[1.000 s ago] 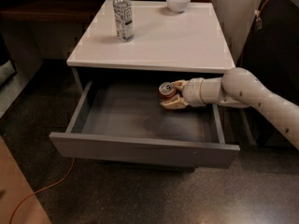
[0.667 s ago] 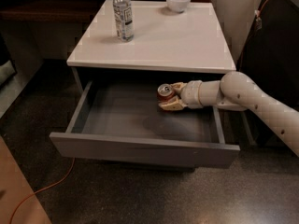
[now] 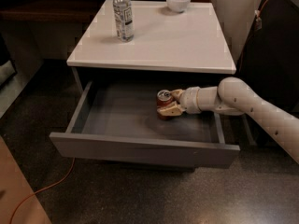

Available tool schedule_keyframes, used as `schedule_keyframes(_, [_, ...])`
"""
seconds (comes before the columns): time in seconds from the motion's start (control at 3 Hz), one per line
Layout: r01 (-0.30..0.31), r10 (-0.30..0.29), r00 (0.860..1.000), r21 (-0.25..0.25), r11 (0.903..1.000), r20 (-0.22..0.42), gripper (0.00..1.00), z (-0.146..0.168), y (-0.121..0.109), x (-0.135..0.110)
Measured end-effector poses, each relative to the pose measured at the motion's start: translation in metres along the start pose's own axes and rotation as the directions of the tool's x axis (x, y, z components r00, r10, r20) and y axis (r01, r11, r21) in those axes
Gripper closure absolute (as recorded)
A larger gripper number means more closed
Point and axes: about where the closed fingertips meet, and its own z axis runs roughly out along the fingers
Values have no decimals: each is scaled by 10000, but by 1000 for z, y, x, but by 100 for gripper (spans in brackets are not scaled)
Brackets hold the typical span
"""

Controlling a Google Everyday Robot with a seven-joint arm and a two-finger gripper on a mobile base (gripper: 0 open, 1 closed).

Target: Place coke can into top drawer

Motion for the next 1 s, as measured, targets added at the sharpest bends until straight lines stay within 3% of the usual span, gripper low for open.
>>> schedule_keyframes(0.33, [-380,382,9992,-128,9992,117,82,5,1,7])
schedule_keyframes(0.67, [-523,523,9984,-34,9986,233,52,9,0,13])
schedule_keyframes(1.0, [-513,515,9984,-89,9986,234,28,11,2,12])
